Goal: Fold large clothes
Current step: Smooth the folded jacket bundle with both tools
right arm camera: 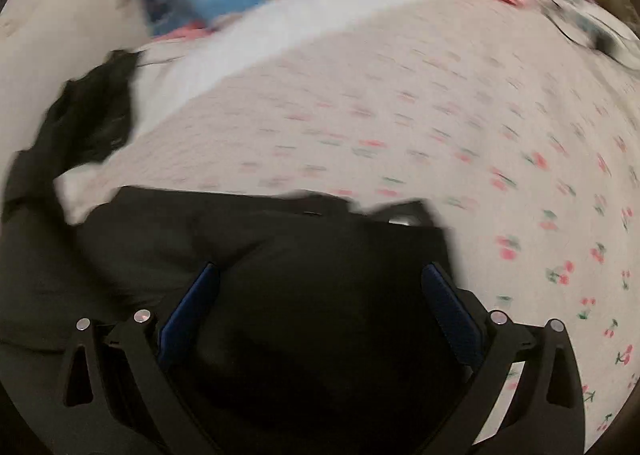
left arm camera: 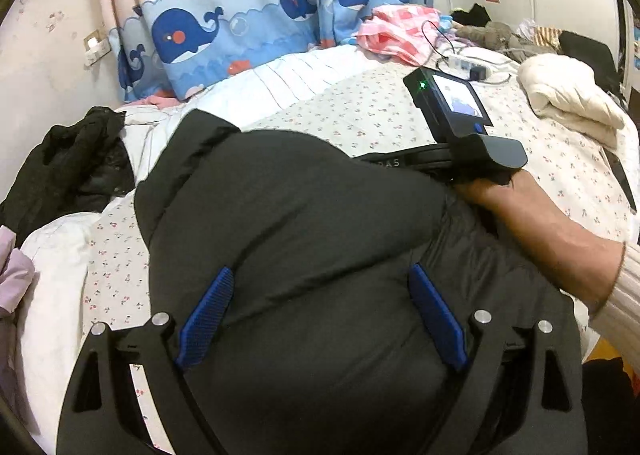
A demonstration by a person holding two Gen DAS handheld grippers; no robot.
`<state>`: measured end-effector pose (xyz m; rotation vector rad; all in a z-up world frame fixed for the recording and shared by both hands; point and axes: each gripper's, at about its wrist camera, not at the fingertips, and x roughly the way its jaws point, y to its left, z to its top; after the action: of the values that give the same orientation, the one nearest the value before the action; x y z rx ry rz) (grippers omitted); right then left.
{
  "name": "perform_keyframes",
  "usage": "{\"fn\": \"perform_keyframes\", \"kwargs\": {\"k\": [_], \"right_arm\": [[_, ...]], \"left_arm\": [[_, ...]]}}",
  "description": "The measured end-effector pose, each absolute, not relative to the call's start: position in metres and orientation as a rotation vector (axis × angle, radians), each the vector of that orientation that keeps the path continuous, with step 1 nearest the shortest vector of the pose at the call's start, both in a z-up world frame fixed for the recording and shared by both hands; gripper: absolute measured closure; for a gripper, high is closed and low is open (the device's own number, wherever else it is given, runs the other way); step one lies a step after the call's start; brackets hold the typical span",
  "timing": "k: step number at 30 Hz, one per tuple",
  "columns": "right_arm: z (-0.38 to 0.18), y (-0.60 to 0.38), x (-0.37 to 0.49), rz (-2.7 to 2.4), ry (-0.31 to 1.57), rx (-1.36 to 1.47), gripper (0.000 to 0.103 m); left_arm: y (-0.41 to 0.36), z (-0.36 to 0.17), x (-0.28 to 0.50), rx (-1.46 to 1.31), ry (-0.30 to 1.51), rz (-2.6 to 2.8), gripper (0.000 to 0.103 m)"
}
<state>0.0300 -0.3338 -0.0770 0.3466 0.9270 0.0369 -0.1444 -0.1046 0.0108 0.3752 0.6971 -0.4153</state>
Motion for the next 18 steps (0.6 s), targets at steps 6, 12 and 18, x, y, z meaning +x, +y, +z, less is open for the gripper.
{"fn": "perform_keyframes", "kwargs": {"k": [6,12,18], "right_arm": [[-0.073,-0.33,0.03,0.045,0.939,0.305,0.006],[-0.062,-0.334,0.02,0.066,0.95,0.317,0.006],[0.011,-0.329,-0.036,0.117,0.678,0.286,0.006]], "left_arm": [[-0.109,0.009,-0.148,0.39,0.697,-0.404,0.016],[-0.106,0.009,-0.144,0.398,0.693,-0.394,0.016],[-0.104,0.009,-0.145,0.389,0.693,-0.384,0.016]]}}
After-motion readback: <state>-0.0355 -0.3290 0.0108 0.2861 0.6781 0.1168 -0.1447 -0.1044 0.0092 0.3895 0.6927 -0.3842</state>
